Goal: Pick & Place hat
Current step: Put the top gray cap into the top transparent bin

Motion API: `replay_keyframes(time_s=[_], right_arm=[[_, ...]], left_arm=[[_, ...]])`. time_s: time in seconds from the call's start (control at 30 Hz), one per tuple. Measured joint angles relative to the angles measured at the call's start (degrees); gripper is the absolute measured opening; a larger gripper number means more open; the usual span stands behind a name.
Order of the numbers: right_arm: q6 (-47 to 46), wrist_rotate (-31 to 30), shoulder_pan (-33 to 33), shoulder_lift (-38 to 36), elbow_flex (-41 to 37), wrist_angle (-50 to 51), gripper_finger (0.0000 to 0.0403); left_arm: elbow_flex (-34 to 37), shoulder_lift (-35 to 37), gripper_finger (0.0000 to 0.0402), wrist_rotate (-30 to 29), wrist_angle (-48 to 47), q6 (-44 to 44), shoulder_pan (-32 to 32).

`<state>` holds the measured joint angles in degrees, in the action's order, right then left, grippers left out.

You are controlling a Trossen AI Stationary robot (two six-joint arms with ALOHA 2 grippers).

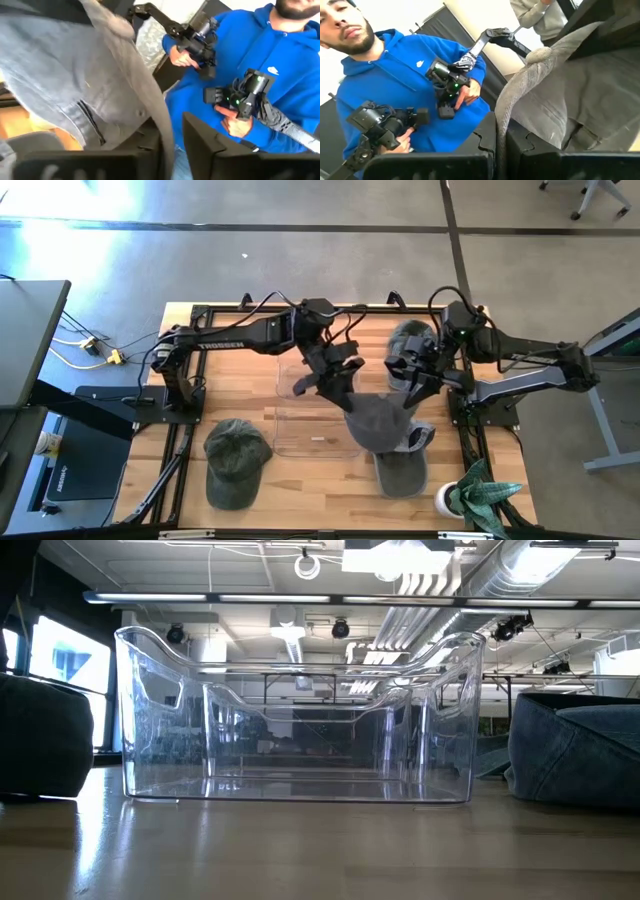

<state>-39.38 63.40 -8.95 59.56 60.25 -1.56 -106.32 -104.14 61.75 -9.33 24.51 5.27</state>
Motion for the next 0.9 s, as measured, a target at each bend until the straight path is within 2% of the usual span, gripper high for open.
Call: replay_keyframes(time_s=[0.17, 0.27, 0.4, 0.73, 0.9], right_arm=[[2.23, -2.08, 0.00, 0.04, 0.00, 0.01, 0.0003], [2.95, -2.52, 0.00, 0.04, 0.00, 0.07, 0.0002], [5.03, -4.18, -0.02, 0.04, 0.00, 0.23, 0.0003], [8.97, -7.63, -0.07, 0.06, 0.00, 2.82, 0.0004], [9.89, -7.80, -0.07, 0.06, 0.00, 3.03, 0.0003]], left_arm=[[0.00, 0.00, 0.0170, -3.67, -0.46, 0.28, 1.27], [0.00, 0.00, 0.0219, -8.14, 0.86, -0.34, 1.82], [0.00, 0.00, 0.0258, -13.50, 2.97, -0.27, 0.88], [0.00, 0.00, 0.0266, -23.97, 3.38, -1.85, -2.55], [0.00, 0.00, 0.0243, -25.09, 2.79, -1.74, -2.75]])
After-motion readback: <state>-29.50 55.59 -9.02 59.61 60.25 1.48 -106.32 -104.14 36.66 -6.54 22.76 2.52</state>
